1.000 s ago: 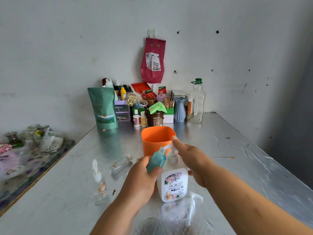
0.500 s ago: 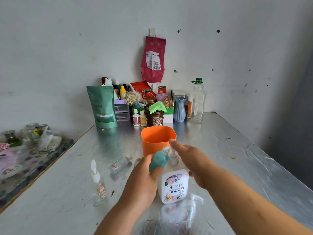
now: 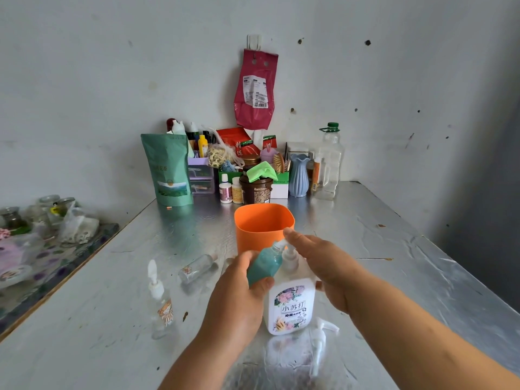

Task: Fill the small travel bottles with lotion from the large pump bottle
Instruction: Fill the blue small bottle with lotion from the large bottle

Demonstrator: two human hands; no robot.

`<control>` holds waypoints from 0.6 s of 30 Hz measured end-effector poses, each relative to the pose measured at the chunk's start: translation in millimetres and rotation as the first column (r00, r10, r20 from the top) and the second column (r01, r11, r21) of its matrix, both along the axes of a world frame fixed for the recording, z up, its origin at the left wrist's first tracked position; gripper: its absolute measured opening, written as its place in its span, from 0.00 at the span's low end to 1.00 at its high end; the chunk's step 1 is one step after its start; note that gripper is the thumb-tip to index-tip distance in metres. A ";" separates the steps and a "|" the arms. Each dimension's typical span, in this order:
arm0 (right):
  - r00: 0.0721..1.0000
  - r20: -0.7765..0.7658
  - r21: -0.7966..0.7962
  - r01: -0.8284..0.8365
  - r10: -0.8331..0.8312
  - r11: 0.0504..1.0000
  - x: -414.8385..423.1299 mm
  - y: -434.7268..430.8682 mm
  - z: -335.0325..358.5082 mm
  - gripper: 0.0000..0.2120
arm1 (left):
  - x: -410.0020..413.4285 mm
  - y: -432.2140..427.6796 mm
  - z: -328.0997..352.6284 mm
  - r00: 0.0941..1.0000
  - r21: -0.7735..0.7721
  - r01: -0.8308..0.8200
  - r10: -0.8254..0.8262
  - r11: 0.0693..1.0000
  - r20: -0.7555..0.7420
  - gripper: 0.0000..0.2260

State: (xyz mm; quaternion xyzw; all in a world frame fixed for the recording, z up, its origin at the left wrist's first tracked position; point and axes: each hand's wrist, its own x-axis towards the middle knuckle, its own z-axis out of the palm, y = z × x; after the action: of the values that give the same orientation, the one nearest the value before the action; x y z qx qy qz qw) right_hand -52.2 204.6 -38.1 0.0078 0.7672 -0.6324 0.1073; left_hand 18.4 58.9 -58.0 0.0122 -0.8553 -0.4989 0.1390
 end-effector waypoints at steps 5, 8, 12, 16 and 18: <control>0.999 -0.037 -0.002 0.030 -0.030 1.000 1.4 -0.4 -5.0 0.26 | -0.4 -0.2 -2.1 1.000 -0.056 -0.015 0.016 0.998 0.007 0.14; 0.999 -0.035 -0.012 0.037 -0.037 0.999 4.5 -3.1 -5.5 0.25 | 0.9 0.8 -2.7 0.999 -0.070 -0.026 0.028 0.997 0.033 0.14; 0.996 -0.037 0.025 0.078 -0.077 0.997 16.6 -7.8 7.8 0.30 | 5.3 1.5 2.4 0.998 -0.065 -0.027 0.030 0.997 0.047 0.13; 0.995 -0.043 0.016 0.087 -0.086 0.996 33.6 -1.5 13.6 0.21 | 8.2 -1.0 3.0 0.998 -0.058 -0.045 0.048 0.997 0.047 0.12; 0.986 -0.067 0.065 0.159 -0.155 0.985 40.9 7.6 4.5 0.23 | 12.4 -3.1 0.5 0.997 -0.039 -0.054 0.056 0.998 0.044 0.12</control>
State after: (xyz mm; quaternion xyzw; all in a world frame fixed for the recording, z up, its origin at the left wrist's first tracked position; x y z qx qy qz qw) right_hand -11.3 212.2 -33.6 0.0526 0.7888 -0.6116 0.0330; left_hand 30.7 55.8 -57.5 0.0446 -0.8668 -0.4784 0.1335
